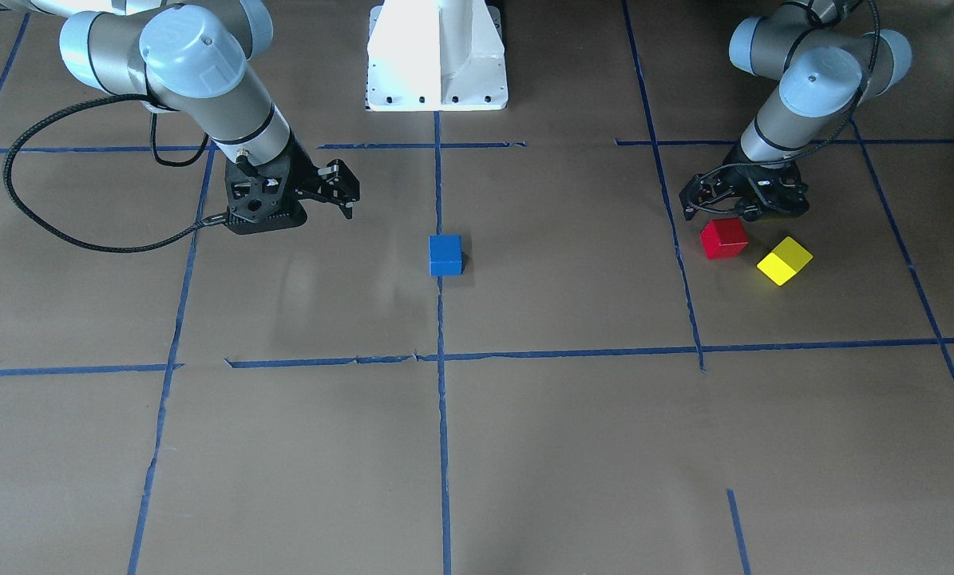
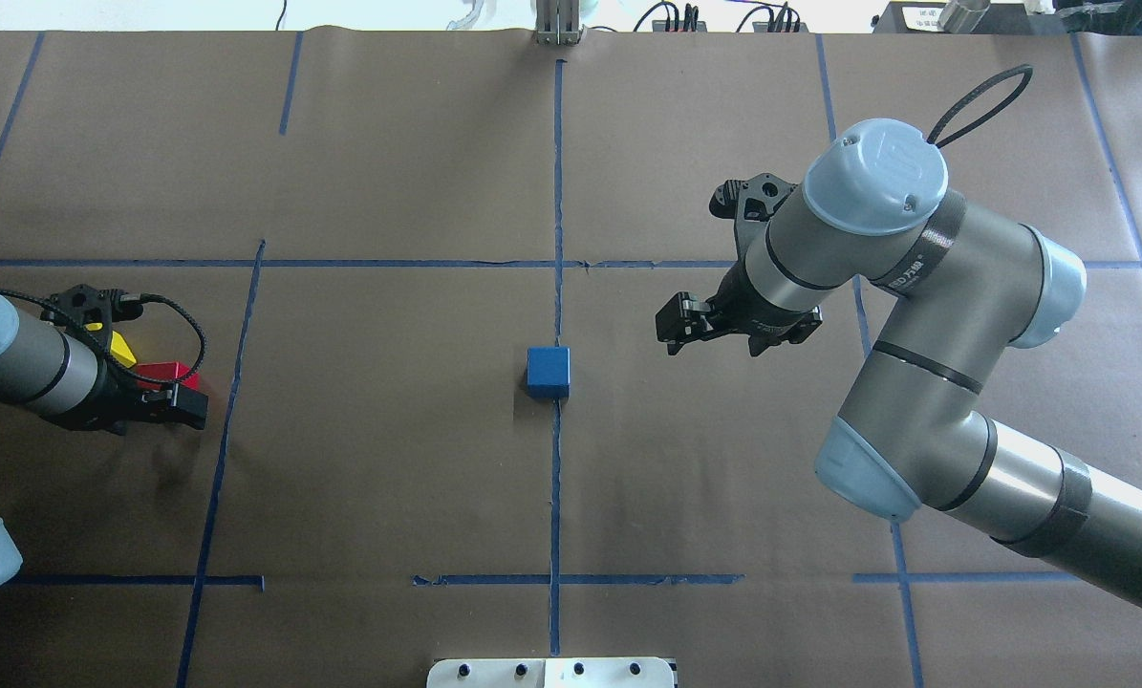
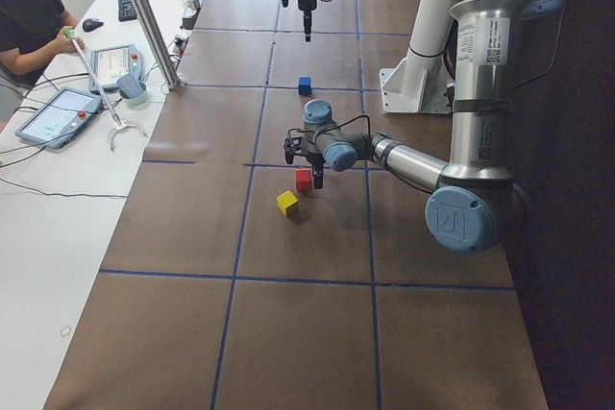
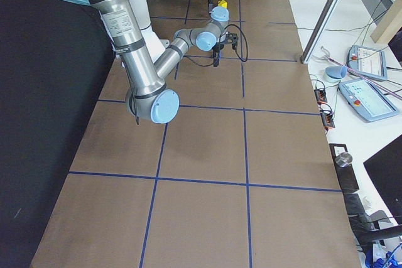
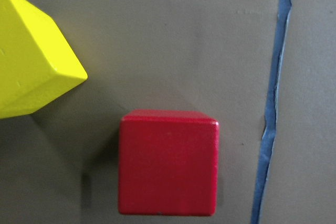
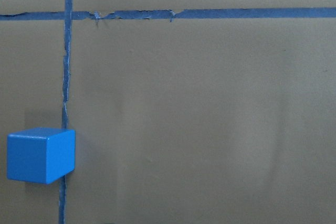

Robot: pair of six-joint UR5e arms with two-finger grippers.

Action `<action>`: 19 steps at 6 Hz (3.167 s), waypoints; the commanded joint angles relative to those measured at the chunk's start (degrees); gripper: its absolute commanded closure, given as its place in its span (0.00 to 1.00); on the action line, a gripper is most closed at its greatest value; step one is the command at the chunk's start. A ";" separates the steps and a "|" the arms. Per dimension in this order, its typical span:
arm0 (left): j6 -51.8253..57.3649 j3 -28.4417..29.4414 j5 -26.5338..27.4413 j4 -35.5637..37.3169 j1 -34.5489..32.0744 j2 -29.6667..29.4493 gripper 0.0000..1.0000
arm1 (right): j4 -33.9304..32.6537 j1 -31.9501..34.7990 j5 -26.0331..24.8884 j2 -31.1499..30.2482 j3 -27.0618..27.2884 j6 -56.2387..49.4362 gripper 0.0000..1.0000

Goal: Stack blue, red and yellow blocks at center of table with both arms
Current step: 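Open the right gripper and lift away while the left gripper reaches the red cube, then close the left gripper on the red cube and lift it, then carry the red cube with the left gripper onto the blue cube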

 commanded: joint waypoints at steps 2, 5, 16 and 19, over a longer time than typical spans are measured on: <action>0.46 0.81 3.87 0.10 -0.25 -0.32 0.05 | 0.00 -0.01 0.09 -0.02 0.10 0.09 0.00; 0.37 0.29 4.05 0.01 -0.77 -1.28 0.97 | 0.09 0.08 0.00 -0.37 0.27 0.00 0.00; -0.42 17.14 10.99 36.22 12.49 -55.25 1.00 | -0.26 15.72 7.91 -20.59 9.94 -24.79 0.00; -0.51 18.39 10.99 33.50 12.67 -54.99 0.99 | -0.18 15.55 7.82 -20.59 9.77 -24.79 0.00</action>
